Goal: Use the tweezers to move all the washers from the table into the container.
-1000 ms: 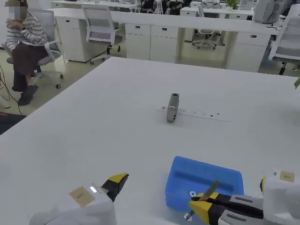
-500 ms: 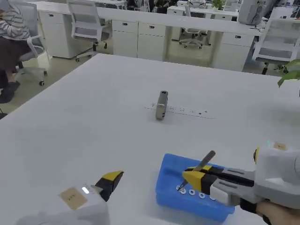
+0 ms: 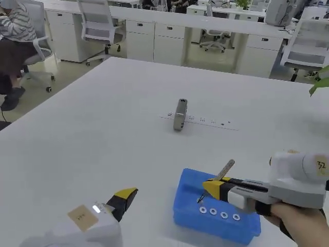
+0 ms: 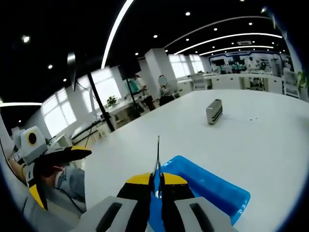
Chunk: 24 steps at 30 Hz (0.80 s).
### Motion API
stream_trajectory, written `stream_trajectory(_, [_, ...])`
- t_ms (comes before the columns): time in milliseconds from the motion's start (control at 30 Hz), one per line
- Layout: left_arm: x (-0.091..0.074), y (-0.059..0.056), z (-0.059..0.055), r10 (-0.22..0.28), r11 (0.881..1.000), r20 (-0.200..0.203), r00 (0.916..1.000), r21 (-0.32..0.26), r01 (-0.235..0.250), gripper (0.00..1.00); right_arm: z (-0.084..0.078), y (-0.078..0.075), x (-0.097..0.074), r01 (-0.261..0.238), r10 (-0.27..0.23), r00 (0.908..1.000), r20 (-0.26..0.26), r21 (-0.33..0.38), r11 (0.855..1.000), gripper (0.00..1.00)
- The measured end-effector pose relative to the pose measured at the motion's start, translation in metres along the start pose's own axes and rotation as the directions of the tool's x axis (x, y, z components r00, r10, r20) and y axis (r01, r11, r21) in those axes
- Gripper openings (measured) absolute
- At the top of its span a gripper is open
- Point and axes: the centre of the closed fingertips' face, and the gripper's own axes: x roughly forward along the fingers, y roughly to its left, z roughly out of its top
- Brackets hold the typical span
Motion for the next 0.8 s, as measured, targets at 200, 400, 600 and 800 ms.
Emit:
stream_trajectory(200, [0.0,-0.002,-0.003,-0.009,1.0,-0.012,0.9999,-0.003,0.009,0.96,-0.008,-0.005,0.009,-0.001,0.001,0.9995,-0.03,0.0,1.0,0.03])
stream_trajectory(400, [0.001,-0.002,-0.005,-0.016,1.0,-0.023,0.9996,-0.014,0.015,0.96,-0.017,-0.01,0.019,0.007,-0.008,0.9979,-0.064,-0.016,1.0,0.03])
stream_trajectory(600, [0.001,0.001,-0.005,-0.011,0.999,-0.015,0.9998,-0.043,0.011,0.96,-0.02,-0.013,0.025,0.011,-0.013,0.9965,-0.082,-0.025,1.0,0.03])
stream_trajectory(800, [0.001,0.001,-0.005,-0.012,0.999,-0.017,0.9998,-0.046,0.011,0.95,-0.024,-0.014,0.03,0.014,-0.018,0.9945,-0.103,-0.041,0.999,0.03])
